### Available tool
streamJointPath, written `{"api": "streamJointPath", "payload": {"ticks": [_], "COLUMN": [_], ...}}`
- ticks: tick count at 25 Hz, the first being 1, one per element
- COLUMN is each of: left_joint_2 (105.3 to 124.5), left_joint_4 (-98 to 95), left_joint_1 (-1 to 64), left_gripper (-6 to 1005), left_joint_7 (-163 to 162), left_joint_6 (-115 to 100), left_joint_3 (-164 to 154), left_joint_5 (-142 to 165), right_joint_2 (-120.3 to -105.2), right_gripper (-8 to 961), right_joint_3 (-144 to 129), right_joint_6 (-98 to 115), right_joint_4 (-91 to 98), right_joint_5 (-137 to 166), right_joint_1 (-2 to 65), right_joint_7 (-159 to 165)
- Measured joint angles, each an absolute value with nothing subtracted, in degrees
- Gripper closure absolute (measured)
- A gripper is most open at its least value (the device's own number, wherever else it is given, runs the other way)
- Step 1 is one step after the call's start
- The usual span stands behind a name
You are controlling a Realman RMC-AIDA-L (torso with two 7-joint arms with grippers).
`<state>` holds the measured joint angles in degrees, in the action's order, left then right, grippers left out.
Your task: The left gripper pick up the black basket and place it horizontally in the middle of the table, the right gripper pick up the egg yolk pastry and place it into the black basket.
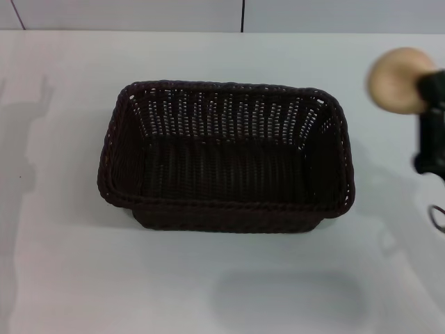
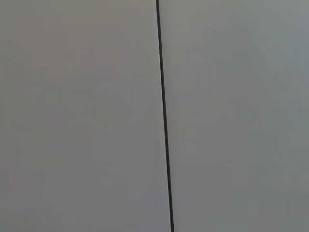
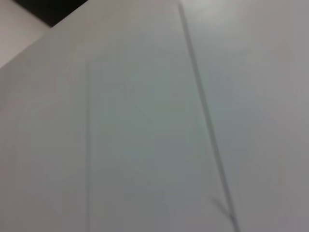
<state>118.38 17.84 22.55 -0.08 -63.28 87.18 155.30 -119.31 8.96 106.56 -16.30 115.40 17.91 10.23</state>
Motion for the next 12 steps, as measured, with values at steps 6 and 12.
{"api": "streamJointPath", "payload": {"ticks": [6,12], "left_joint_2": [118.39,118.39], "left_joint_4": [17.84,17.84], "left_joint_1": [22.34,22.14], "left_gripper": [197,197], "left_joint_7": [-0.26,-0.34], "left_joint_6": [-63.28,-63.31], "left_joint_3": [87.18,87.18], "left_joint_5": [155.31,155.3], "right_joint_2": [-119.17,-119.05], "right_gripper": [921,804], "right_joint_3": [8.98,10.13], "right_joint_6": [100.68,99.15], "right_joint_4": [-17.25,-17.47], "right_joint_5": [117.78,117.65], "right_joint_1": [22.25,22.14], "right_joint_7": [11.7,12.33]}}
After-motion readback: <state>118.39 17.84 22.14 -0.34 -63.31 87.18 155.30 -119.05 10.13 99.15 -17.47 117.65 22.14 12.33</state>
